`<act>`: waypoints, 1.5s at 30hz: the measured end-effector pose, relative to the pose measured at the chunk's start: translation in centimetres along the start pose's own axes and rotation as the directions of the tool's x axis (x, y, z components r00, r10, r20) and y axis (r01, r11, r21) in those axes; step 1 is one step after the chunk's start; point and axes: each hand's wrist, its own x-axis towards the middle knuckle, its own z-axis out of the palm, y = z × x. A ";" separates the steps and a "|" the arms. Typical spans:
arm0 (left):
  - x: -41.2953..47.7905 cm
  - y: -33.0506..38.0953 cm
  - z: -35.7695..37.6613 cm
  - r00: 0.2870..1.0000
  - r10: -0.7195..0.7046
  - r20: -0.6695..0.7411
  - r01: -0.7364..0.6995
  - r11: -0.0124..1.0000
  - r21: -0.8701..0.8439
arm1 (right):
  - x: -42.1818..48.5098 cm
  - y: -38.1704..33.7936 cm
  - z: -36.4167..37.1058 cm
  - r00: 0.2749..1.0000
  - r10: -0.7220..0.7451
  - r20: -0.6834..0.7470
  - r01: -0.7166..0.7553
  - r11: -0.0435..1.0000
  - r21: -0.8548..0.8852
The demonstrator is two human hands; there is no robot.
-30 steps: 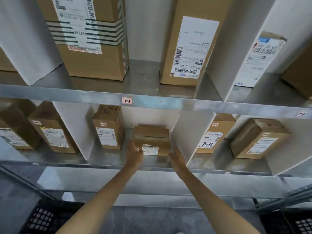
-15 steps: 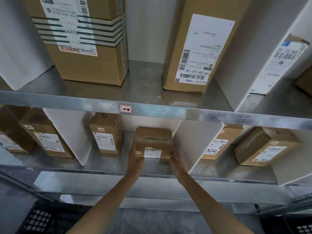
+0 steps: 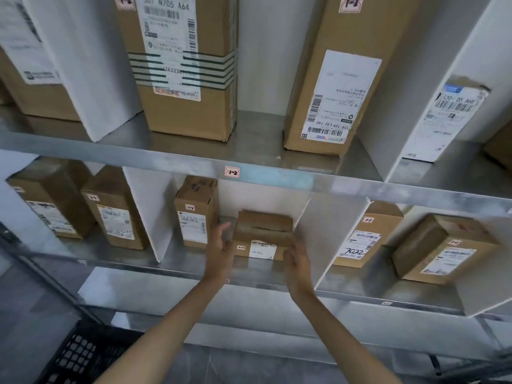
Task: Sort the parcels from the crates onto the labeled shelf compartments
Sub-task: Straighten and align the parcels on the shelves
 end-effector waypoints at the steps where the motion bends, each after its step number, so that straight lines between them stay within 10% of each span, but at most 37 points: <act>1: -0.2 0.6 -0.6 1.000 0.021 -0.019 -0.021 1.000 -0.004 | -0.2 -0.9 0.1 0.999 -0.041 0.032 0.041 0.999 -0.012; 13: -5.0 3.5 -11.1 0.970 -0.008 -0.245 -0.008 0.998 -0.064 | -3.9 -7.7 4.7 0.924 -0.303 0.233 0.302 0.952 0.042; 30: 6.2 -1.0 -28.1 0.962 0.011 -0.273 -0.006 1.000 0.020 | -9.0 -12.8 25.9 0.819 -0.307 0.485 0.342 0.939 0.017; 38: 12.7 -3.8 -30.3 0.987 -0.132 0.090 0.119 0.983 0.140 | -5.9 -14.7 33.4 0.917 -0.143 0.373 0.202 0.972 -0.123; 45: 14.8 -6.2 -29.4 0.977 -0.199 0.072 0.182 0.963 0.196 | -1.9 -15.2 35.9 0.943 0.037 0.332 0.020 0.986 -0.167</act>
